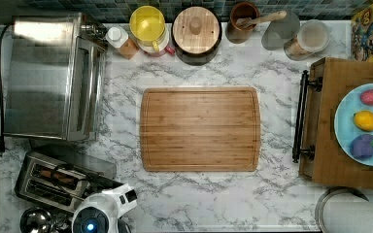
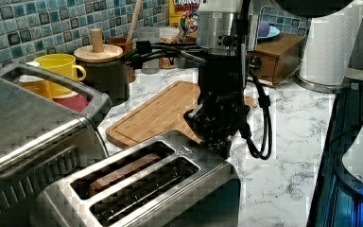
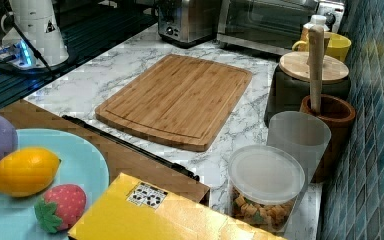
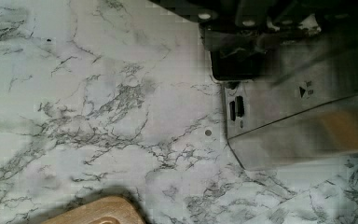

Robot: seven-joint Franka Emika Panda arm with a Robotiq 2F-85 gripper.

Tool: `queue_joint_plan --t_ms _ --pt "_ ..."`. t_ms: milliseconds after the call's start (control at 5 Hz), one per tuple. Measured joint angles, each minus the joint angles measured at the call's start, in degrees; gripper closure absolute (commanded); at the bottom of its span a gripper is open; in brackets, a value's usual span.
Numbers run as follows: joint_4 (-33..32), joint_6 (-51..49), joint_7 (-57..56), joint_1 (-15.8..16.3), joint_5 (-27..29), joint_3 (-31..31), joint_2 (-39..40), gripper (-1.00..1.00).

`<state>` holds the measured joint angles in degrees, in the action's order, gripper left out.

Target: Turn on the toaster.

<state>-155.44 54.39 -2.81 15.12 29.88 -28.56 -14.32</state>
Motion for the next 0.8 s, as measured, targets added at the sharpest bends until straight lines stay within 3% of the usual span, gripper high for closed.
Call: queue_joint_plan --t_ms 800 --pt "0.2 -0.1 0.2 0.3 -1.8 0.1 0.1 1.00"
